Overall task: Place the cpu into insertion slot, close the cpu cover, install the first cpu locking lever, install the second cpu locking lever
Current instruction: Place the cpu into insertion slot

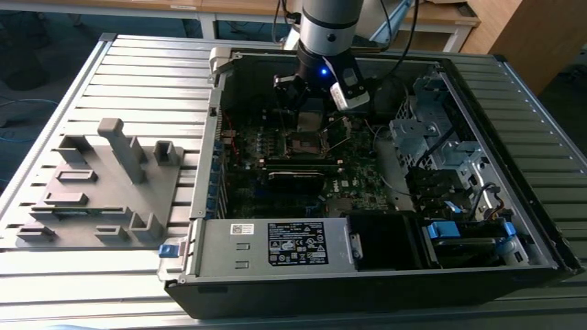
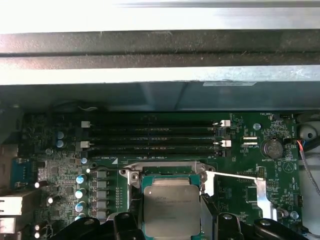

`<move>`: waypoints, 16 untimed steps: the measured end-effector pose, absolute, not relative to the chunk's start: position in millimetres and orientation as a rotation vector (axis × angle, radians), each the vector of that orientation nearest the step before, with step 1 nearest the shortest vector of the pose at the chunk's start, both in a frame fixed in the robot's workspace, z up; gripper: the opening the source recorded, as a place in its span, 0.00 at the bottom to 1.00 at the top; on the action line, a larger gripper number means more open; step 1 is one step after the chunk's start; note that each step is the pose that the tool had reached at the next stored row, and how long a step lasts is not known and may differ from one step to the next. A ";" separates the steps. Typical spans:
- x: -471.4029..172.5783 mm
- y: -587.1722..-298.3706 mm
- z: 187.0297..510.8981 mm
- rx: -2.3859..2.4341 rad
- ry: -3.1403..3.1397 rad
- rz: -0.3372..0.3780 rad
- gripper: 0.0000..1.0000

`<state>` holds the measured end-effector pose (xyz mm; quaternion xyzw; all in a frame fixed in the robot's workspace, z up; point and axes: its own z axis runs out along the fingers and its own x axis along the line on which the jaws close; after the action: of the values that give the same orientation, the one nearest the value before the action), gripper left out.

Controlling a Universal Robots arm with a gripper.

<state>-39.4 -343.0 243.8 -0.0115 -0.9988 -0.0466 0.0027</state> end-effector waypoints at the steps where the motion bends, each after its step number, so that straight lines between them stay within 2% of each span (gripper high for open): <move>1: -39.4 -343.5 243.5 -0.036 -3.133 -0.146 0.54; 16: -39.3 -348.0 242.2 -0.070 -3.134 -0.146 0.54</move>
<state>-39.3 -348.0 242.2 -0.0224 -0.9987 -0.0465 0.0019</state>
